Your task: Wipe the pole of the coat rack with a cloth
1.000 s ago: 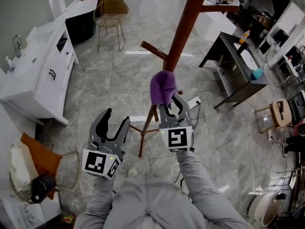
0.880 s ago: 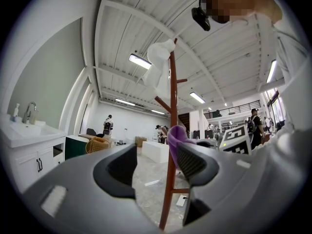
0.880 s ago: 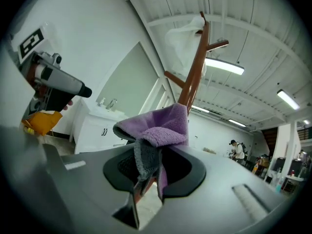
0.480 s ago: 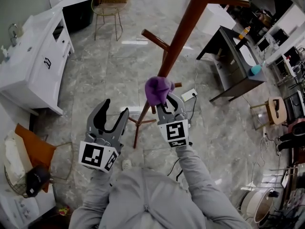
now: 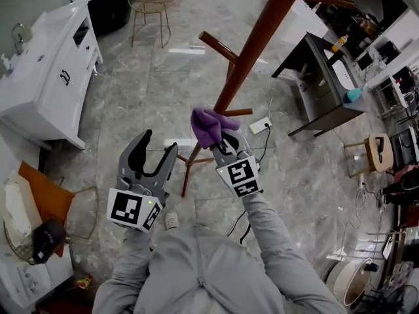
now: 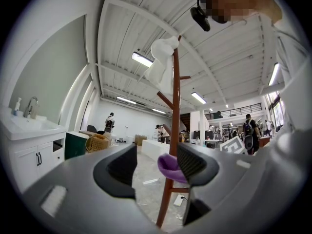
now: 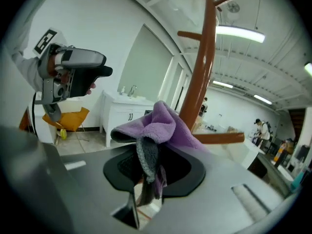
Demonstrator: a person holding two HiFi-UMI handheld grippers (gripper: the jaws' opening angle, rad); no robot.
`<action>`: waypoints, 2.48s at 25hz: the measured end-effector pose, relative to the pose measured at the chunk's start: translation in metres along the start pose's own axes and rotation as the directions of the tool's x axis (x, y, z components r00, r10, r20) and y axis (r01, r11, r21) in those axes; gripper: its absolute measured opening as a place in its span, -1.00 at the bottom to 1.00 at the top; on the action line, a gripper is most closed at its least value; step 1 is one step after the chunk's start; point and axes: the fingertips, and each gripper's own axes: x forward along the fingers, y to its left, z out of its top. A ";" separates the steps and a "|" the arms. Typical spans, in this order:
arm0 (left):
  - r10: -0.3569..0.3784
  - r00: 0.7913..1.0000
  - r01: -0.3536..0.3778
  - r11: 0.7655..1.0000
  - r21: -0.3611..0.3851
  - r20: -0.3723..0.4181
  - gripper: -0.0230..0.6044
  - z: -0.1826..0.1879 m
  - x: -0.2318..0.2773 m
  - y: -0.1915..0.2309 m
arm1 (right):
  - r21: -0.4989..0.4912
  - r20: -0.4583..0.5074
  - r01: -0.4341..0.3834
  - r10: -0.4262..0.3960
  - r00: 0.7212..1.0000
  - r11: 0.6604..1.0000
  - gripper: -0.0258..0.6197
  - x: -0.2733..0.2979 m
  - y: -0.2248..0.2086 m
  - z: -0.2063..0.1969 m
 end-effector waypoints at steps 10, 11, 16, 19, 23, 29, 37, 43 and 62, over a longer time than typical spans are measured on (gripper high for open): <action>0.014 1.000 -0.014 1.000 -0.005 -0.009 -0.05 -0.005 -0.001 0.003 | 0.295 -0.120 -0.058 0.097 0.988 0.954 -0.67 0.004 -0.010 -0.044; 0.013 1.000 -0.013 1.000 -0.006 -0.010 -0.05 -0.005 -0.001 0.002 | 0.309 -0.135 -0.052 0.098 0.986 0.950 -0.67 0.003 -0.011 -0.048; 0.017 1.000 -0.017 1.000 -0.010 -0.015 -0.05 -0.008 -0.001 0.002 | 0.336 -0.202 -0.034 0.108 0.973 0.941 -0.67 -0.001 -0.014 -0.072; 0.013 1.000 -0.013 1.000 -0.011 -0.020 -0.05 -0.009 0.000 0.000 | 0.335 -0.229 -0.019 0.100 0.968 0.942 -0.67 0.000 -0.017 -0.082; 0.007 1.000 -0.008 1.000 -0.010 -0.023 -0.05 -0.010 0.003 -0.004 | 0.337 -0.266 0.008 0.087 0.960 0.941 -0.67 -0.002 -0.020 -0.096; 0.004 1.000 -0.005 1.000 -0.007 -0.026 -0.05 -0.010 0.001 -0.008 | 0.348 -0.321 0.061 0.059 0.945 0.935 -0.69 -0.016 -0.023 -0.122; -0.017 0.999 0.016 1.000 -0.004 -0.027 -0.05 -0.009 0.002 -0.019 | 0.386 -0.338 0.158 -0.019 0.941 0.909 -0.71 -0.056 -0.033 -0.145; -0.031 0.999 0.031 1.000 -0.001 -0.026 -0.05 -0.008 0.004 -0.029 | 0.437 -0.123 0.178 -0.138 0.983 0.882 -0.72 -0.109 -0.056 -0.076; 0.034 0.999 -0.034 0.999 -0.004 -0.016 -0.05 -0.006 -0.013 -0.013 | 0.559 0.016 0.004 -0.016 1.000 0.829 -0.72 -0.054 -0.069 0.032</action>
